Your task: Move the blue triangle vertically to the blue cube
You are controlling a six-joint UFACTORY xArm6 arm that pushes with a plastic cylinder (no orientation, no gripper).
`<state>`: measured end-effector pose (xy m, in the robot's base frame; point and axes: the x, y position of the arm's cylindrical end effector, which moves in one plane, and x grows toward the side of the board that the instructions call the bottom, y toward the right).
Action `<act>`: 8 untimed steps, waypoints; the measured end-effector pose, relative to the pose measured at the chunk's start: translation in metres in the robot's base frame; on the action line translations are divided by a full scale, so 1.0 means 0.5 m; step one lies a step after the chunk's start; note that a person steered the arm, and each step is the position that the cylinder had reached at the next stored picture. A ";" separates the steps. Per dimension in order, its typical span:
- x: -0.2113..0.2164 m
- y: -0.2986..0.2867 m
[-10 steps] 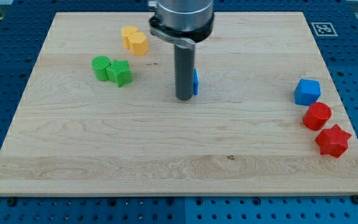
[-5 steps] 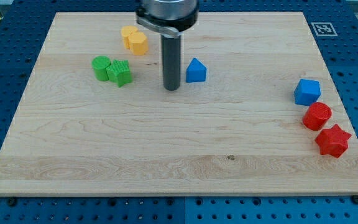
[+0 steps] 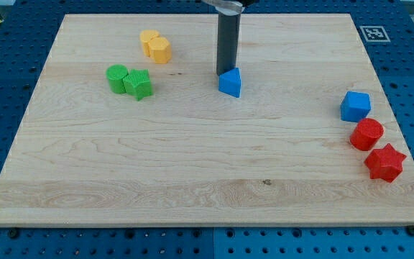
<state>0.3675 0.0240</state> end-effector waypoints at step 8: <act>0.082 0.182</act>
<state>0.4083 0.1151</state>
